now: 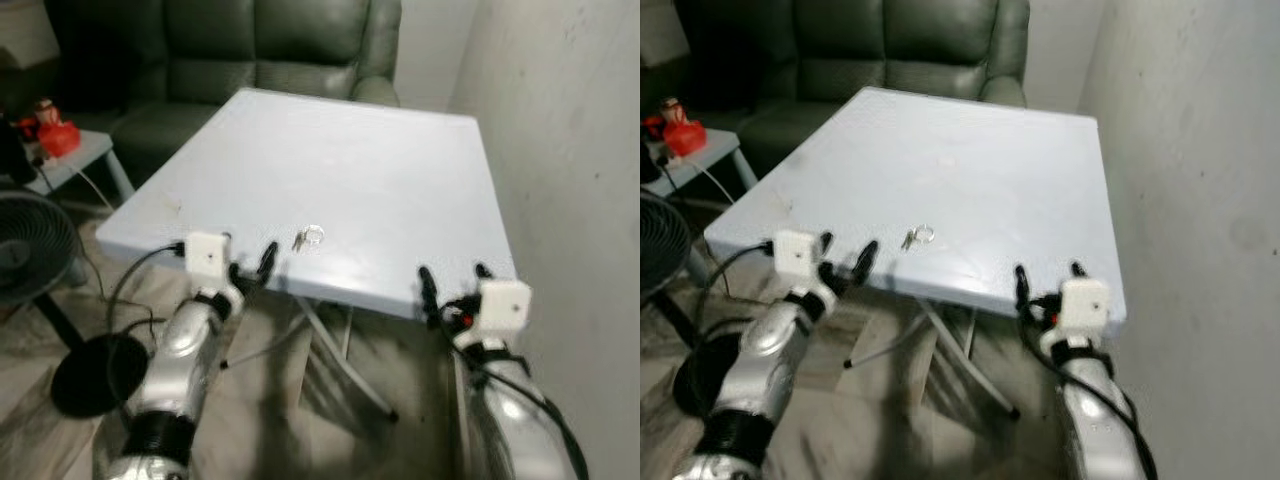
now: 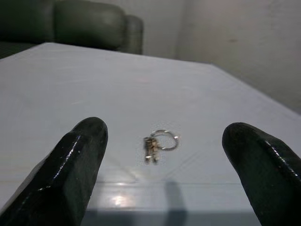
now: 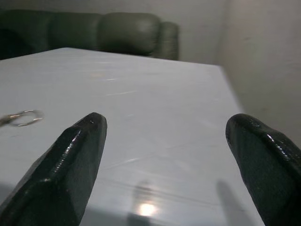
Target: Hang keys on a hook
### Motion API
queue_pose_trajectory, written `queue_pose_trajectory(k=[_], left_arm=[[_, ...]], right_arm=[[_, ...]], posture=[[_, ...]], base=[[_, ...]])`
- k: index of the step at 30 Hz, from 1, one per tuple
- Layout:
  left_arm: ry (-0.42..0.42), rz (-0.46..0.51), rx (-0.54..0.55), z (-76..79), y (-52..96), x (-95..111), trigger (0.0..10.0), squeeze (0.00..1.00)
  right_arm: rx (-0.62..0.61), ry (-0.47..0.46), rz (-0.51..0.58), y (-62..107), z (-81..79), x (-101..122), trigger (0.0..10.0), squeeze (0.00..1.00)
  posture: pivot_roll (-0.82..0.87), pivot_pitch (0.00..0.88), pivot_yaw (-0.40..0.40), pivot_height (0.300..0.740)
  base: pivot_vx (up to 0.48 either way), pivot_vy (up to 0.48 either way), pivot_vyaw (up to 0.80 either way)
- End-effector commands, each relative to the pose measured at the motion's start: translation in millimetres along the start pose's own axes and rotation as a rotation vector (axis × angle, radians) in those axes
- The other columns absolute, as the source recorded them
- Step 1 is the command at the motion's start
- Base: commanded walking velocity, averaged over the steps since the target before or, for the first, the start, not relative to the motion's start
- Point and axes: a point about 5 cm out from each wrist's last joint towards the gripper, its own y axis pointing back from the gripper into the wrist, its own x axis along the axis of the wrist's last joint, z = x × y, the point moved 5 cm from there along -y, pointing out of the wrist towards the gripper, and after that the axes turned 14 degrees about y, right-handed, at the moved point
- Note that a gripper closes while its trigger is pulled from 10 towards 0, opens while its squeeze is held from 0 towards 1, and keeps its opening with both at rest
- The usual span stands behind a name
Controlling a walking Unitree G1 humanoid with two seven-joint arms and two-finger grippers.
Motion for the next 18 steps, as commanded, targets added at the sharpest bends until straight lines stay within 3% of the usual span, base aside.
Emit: queue_pose_trajectory(k=[1,18], left_arm=[[-0.007,0.009,0.01,-6.9,-0.5,6.7,10.0,0.0],[0.03,0.022,0.034,-14.6,-2.0,8.2,10.0,0.0]], right_arm=[[0.01,-0.018,0.001,-2.6,-5.2,1.7,10.0,0.0],[0.016,0.015,0.005,-4.6,-0.8,2.6,10.0,0.0]], posture=[[-0.08,0.0,-0.059,0.74],[-0.1,0.0,-0.072,0.74]], base=[[0.0,0.0,0.0],[0.0,0.031,0.0]])
